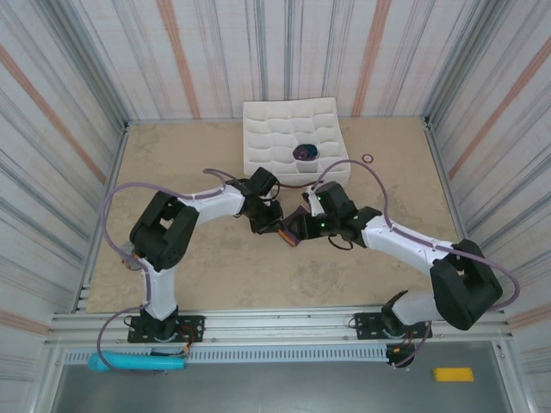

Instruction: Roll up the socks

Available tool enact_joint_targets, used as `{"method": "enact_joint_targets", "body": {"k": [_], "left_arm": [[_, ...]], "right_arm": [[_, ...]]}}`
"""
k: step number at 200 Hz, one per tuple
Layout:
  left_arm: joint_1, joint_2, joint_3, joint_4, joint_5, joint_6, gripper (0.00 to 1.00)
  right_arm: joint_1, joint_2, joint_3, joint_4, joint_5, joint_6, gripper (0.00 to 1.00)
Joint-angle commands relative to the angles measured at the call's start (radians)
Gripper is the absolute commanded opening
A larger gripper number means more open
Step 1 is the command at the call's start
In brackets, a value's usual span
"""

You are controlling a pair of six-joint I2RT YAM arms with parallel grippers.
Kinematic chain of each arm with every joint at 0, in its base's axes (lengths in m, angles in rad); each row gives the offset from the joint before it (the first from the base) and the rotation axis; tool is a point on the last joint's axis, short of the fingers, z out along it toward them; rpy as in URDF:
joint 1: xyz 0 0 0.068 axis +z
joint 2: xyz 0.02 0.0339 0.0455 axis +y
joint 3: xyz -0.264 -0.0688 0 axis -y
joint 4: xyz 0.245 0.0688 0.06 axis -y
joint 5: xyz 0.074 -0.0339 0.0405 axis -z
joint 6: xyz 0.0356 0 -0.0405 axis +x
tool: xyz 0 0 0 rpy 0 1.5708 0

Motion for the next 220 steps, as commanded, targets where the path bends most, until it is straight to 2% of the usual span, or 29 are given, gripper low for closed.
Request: {"method": "enact_joint_targets", "body": {"k": [1, 38, 69, 157, 184, 198, 220], "left_arm": [[0.014, -0.011, 0.008, -0.101, 0.017, 0.04, 0.0], [0.031, 0.001, 0.01, -0.107, 0.053, 0.046, 0.0], [0.042, 0.006, 0.008, -0.106, 0.072, 0.045, 0.0], [0.054, 0.0, -0.01, -0.097, 0.094, 0.049, 0.0], [0.053, -0.001, -0.013, -0.092, 0.097, 0.049, 0.0], [0.054, -0.003, -0.016, -0.091, 0.096, 0.05, 0.0], [0.054, -0.012, -0.03, -0.07, 0.095, 0.041, 0.0]], "right_arm": [[0.085, -0.01, 0.011, -0.075, 0.27, -0.136, 0.69], [0.274, 0.035, 0.006, -0.024, 0.499, -0.245, 0.65], [0.364, 0.118, 0.018, 0.03, 0.58, -0.293, 0.63], [0.456, 0.34, 0.036, 0.172, 0.814, -0.335, 0.5], [0.457, 0.377, 0.045, 0.169, 0.834, -0.32, 0.48], [0.457, 0.388, 0.045, 0.168, 0.833, -0.309, 0.43], [0.452, 0.398, 0.042, 0.164, 0.816, -0.293, 0.18]]}}
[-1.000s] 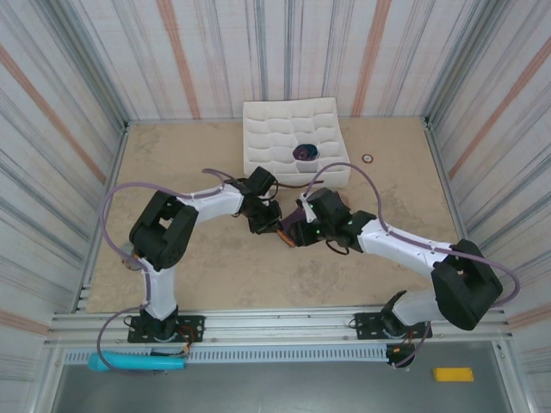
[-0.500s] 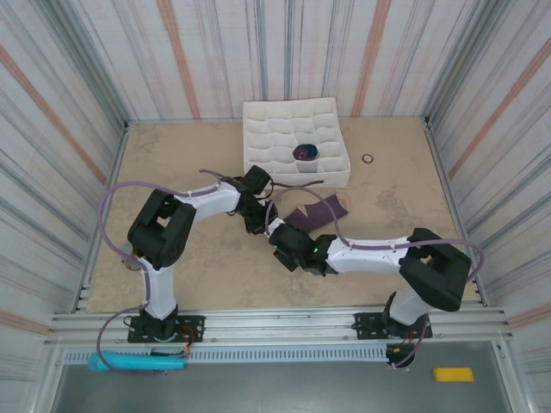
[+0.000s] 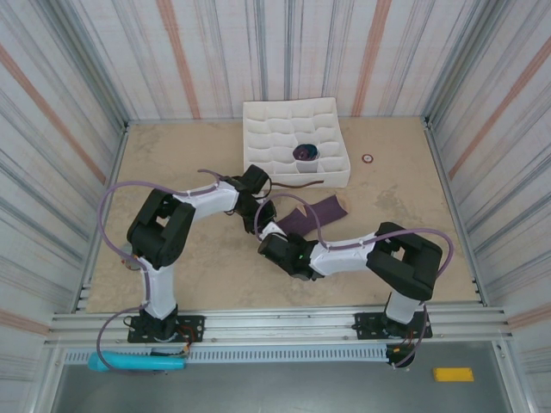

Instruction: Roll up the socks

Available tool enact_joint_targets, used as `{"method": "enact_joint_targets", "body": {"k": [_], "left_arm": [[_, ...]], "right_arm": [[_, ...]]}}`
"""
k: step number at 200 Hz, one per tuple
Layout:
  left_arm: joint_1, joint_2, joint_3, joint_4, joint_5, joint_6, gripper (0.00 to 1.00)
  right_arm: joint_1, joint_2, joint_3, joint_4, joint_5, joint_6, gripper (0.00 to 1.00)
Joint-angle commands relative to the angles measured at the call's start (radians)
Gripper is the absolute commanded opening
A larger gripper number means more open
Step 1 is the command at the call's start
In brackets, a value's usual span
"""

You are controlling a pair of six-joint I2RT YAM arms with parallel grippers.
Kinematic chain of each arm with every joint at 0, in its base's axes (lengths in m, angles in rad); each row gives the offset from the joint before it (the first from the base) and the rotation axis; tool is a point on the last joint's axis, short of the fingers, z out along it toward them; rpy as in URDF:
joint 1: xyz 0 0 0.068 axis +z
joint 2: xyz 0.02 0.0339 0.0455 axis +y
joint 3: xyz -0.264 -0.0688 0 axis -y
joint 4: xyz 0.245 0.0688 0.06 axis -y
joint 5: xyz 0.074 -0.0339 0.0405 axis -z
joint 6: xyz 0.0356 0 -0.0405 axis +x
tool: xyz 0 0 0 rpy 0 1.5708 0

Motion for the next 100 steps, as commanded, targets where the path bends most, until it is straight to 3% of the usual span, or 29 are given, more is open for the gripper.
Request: {"method": "enact_joint_targets", "body": {"k": [1, 17, 35, 50, 69, 100], "left_arm": [[0.003, -0.013, -0.031, -0.002, 0.013, 0.008, 0.0], [0.002, -0.021, -0.044, 0.018, 0.011, -0.002, 0.01], [0.002, -0.036, -0.054, 0.032, -0.002, -0.004, 0.17], [0.004, -0.059, -0.065, 0.045, -0.017, -0.007, 0.39], [0.004, -0.106, -0.096, 0.098, -0.042, -0.02, 0.58], [0.004, -0.17, -0.123, 0.151, -0.075, -0.021, 0.79]], "right_arm": [[0.001, 0.027, 0.016, 0.002, 0.012, 0.012, 0.17], [-0.013, 0.019, 0.007, -0.004, -0.018, 0.039, 0.07], [-0.039, -0.012, -0.021, 0.0, -0.082, 0.076, 0.0], [-0.081, -0.046, -0.055, 0.013, -0.189, 0.108, 0.0], [-0.146, -0.081, -0.092, 0.026, -0.345, 0.145, 0.0], [-0.239, -0.112, -0.122, 0.025, -0.538, 0.202, 0.0]]}}
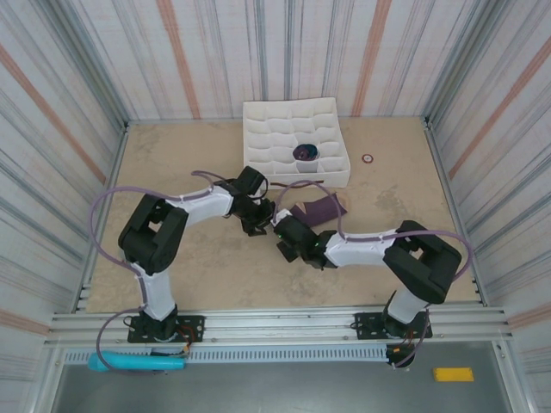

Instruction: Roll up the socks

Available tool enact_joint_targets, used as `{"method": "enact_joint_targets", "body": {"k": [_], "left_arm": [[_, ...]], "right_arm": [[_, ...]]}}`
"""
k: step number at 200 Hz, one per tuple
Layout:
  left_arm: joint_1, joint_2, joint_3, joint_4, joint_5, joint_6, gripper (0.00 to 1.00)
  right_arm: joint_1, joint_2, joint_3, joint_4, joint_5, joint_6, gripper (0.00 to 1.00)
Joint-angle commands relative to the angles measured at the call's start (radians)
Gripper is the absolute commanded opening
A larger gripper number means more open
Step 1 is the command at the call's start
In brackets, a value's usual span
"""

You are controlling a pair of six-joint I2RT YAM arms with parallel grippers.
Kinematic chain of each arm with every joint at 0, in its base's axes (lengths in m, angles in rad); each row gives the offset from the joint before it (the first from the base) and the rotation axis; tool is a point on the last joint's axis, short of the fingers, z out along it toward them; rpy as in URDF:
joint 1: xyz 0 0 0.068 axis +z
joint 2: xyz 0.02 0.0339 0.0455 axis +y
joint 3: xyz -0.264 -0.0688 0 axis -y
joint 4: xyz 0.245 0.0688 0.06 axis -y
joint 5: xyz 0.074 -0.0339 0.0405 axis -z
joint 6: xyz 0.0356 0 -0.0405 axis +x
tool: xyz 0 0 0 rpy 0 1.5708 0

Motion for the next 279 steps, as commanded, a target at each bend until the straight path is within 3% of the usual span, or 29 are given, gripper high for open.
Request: {"method": "enact_joint_targets", "body": {"k": [1, 27, 57, 124, 160, 220, 279], "left_arm": [[0.002, -0.084, -0.026, 0.029, -0.016, 0.01, 0.8], [0.002, -0.123, -0.065, 0.1, -0.027, 0.004, 0.86], [0.001, -0.145, -0.104, 0.148, -0.023, 0.0, 0.87], [0.001, -0.183, -0.17, 0.222, -0.032, 0.022, 0.78], [0.001, -0.182, -0.2, 0.27, -0.032, 0.021, 0.67], [-0.014, -0.137, -0.191, 0.309, -0.023, 0.019, 0.57], [-0.047, -0.098, -0.173, 0.33, -0.032, 0.018, 0.5]], "right_arm": [[-0.064, 0.0, -0.053, -0.074, -0.228, 0.089, 0.0], [-0.147, 0.007, -0.067, -0.075, -0.392, 0.142, 0.0], [-0.192, 0.048, -0.069, -0.08, -0.479, 0.167, 0.0], [-0.338, 0.1, -0.091, -0.013, -0.764, 0.309, 0.0], [-0.415, 0.132, -0.099, 0.02, -0.912, 0.388, 0.0], [-0.515, 0.175, -0.121, 0.081, -1.05, 0.541, 0.0], [-0.542, 0.213, -0.112, 0.078, -1.072, 0.591, 0.0]]}}
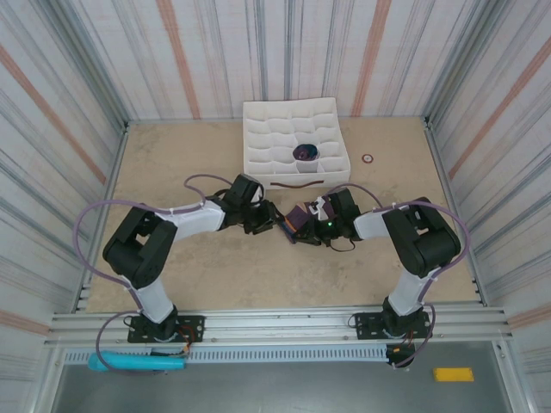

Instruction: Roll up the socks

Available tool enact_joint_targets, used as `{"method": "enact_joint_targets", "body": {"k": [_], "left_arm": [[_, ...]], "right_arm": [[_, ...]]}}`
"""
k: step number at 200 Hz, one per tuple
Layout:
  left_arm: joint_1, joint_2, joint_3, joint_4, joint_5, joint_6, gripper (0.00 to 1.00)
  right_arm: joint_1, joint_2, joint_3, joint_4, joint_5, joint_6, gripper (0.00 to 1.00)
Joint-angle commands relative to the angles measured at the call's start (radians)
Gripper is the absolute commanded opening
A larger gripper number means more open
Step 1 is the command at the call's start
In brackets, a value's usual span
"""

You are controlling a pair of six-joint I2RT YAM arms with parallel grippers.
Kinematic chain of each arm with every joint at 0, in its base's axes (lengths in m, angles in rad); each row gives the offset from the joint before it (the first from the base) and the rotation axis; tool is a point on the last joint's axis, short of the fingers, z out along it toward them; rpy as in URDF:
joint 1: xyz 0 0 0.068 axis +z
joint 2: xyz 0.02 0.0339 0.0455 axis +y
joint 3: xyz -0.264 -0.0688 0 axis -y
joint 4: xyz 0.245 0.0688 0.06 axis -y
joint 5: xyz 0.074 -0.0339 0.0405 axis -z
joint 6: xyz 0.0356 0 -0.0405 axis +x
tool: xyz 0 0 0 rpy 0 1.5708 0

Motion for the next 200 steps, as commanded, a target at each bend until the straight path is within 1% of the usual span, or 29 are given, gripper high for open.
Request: {"method": "enact_joint_targets", "body": {"k": [1, 51, 93, 136, 156, 171, 179, 200], "left_arm": [[-0.014, 0.02, 0.016, 0.01, -0.013, 0.014, 0.5], [-0.032, 0.053, 0.003, 0.024, -0.037, -0.014, 0.5], [-0.033, 0.124, 0.048, 0.006, -0.043, -0.039, 0.49], [-0.034, 0.159, 0.085, -0.015, -0.051, -0.055, 0.48], [-0.034, 0.173, 0.102, -0.034, -0.056, -0.063, 0.39], [-0.034, 0.183, 0.114, -0.044, -0.058, -0.068, 0.38], [-0.035, 0.186, 0.124, -0.068, -0.064, -0.07, 0.35], [-0.036, 0.186, 0.14, -0.123, -0.077, -0.072, 0.21]], "right_arm": [[-0.015, 0.063, -0.032, -0.111, 0.04, 0.065, 0.0], [-0.047, 0.088, -0.062, -0.035, -0.001, 0.111, 0.0], [-0.055, 0.083, -0.067, -0.033, -0.014, 0.112, 0.0], [-0.057, 0.075, -0.069, -0.029, -0.016, 0.108, 0.0], [-0.059, 0.074, -0.063, -0.027, -0.019, 0.11, 0.0], [-0.061, 0.074, -0.061, -0.028, -0.019, 0.11, 0.0], [-0.062, 0.073, -0.06, -0.028, -0.02, 0.11, 0.0], [-0.062, 0.056, -0.055, -0.048, -0.011, 0.092, 0.0]]}}
